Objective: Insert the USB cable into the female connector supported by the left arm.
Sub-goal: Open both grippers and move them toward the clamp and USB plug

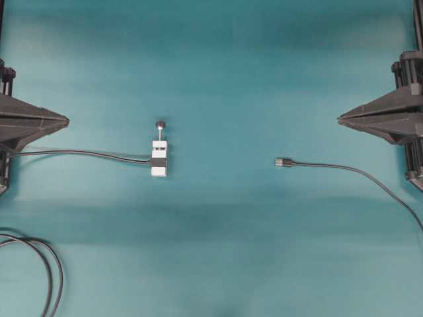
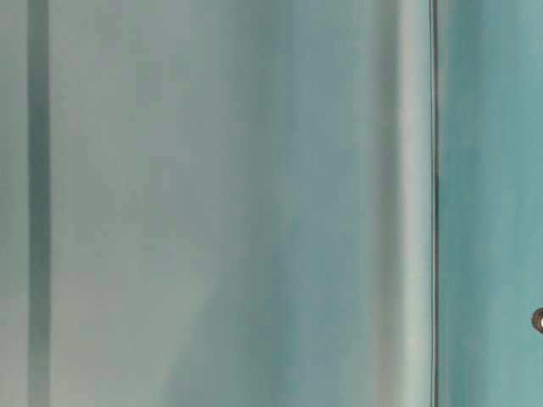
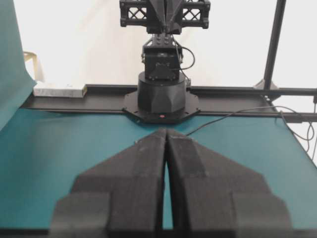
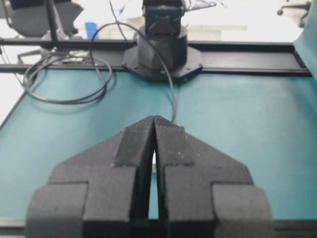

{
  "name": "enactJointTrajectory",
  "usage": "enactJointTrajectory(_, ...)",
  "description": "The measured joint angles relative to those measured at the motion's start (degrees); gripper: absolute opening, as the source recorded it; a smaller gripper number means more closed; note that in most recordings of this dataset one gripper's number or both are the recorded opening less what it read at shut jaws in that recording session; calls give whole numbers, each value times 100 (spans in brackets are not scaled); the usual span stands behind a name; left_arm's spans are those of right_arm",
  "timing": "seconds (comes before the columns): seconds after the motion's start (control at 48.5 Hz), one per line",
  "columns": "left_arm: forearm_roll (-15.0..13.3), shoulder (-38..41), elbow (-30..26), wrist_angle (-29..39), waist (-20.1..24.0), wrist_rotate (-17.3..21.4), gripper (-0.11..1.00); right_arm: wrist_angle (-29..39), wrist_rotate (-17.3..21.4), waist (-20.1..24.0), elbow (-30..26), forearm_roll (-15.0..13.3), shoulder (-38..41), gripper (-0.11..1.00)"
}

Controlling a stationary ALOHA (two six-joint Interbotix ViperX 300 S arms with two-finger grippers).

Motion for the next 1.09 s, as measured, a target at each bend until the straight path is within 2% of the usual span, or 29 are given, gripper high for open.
enactJointTrajectory(0.062,0,0,9,167,0,0,5,0,0,0,26,-9,0,0)
enactJointTrajectory(0.124,0,9,9,422,-9,0,0,0,88,0,97,0,0,0)
enactJointTrajectory(0.33,0,88,-44,1274,-62,9,-1,0,659,9,255,-18,9,0)
enactJointTrajectory(0.433,0,255,-79,1468,-53,229,-1,0,659,18,281,-79,97,0)
enactJointTrajectory(0.64,-9,835,-79,1635,-62,1011,-1,35,642,-105,281,-202,624,0)
enactJointTrajectory(0.826,-70,1283,-62,1635,-18,1055,2,158,659,-202,308,-202,1020,0)
enactJointTrajectory(0.97,-79,1485,-44,1626,-9,1055,14,193,668,-290,325,-202,1169,0)
enactJointTrajectory(1.094,-79,1573,-9,1538,9,1055,40,255,668,-316,343,-202,1283,0)
